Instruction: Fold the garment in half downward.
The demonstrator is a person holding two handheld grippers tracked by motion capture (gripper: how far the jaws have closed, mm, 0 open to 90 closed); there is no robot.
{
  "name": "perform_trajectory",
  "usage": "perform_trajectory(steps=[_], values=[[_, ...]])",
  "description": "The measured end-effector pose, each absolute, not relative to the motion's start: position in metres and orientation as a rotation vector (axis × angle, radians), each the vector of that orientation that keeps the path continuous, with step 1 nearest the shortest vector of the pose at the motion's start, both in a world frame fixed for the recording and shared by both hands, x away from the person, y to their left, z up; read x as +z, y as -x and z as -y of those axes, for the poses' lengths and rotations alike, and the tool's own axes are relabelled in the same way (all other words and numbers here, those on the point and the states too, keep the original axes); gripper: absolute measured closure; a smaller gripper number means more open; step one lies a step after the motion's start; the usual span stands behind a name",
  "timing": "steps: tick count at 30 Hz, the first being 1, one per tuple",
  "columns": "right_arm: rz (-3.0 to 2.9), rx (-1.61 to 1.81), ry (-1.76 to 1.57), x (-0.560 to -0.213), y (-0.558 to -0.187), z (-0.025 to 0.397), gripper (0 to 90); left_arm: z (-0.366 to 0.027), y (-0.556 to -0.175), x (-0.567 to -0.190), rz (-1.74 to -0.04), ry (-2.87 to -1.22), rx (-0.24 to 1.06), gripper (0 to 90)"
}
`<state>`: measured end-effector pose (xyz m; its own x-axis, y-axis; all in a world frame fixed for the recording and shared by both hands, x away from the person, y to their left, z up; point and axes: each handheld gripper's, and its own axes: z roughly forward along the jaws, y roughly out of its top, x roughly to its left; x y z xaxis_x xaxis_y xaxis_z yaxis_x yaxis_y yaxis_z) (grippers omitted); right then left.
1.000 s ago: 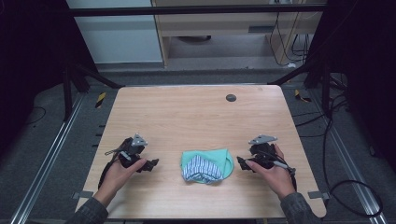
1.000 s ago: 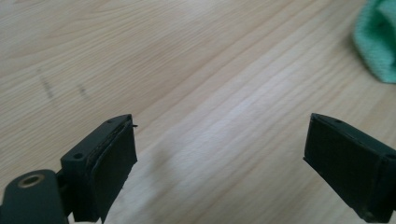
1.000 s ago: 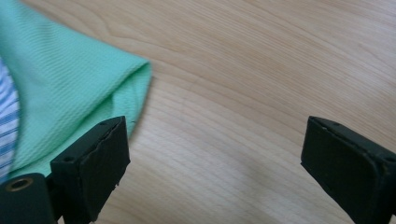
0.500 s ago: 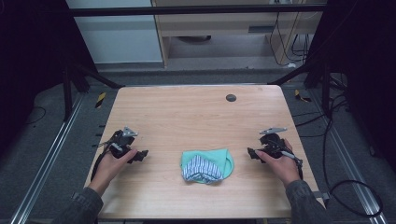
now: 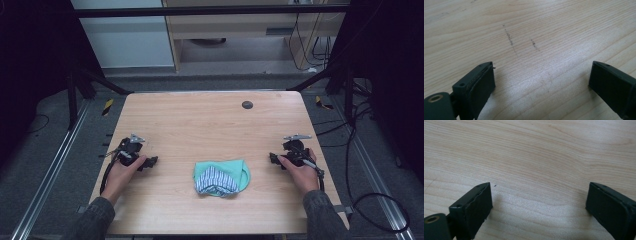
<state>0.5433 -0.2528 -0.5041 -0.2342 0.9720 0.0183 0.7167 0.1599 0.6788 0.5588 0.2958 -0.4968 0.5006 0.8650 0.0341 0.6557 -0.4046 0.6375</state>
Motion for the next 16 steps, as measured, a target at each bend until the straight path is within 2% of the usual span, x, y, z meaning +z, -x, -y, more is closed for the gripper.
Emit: perform_trajectory(steps=[6,9,16], values=[[-1.966,0.801,-1.607,-0.509,-0.543,0.246,0.1,-0.295,-0.558,-0.503,-1.249,-2.13,0.501,1.0],[-1.919,0.818,-1.599,-0.512,-0.541,0.243,0.5,-0.297,-0.554,-0.508,-1.229,-2.08,0.535,0.0],[-1.833,0.79,-1.681,-0.512,-0.536,0.237,0.2,-0.296,-0.552,-0.508,-1.251,-2.072,0.545,0.0]])
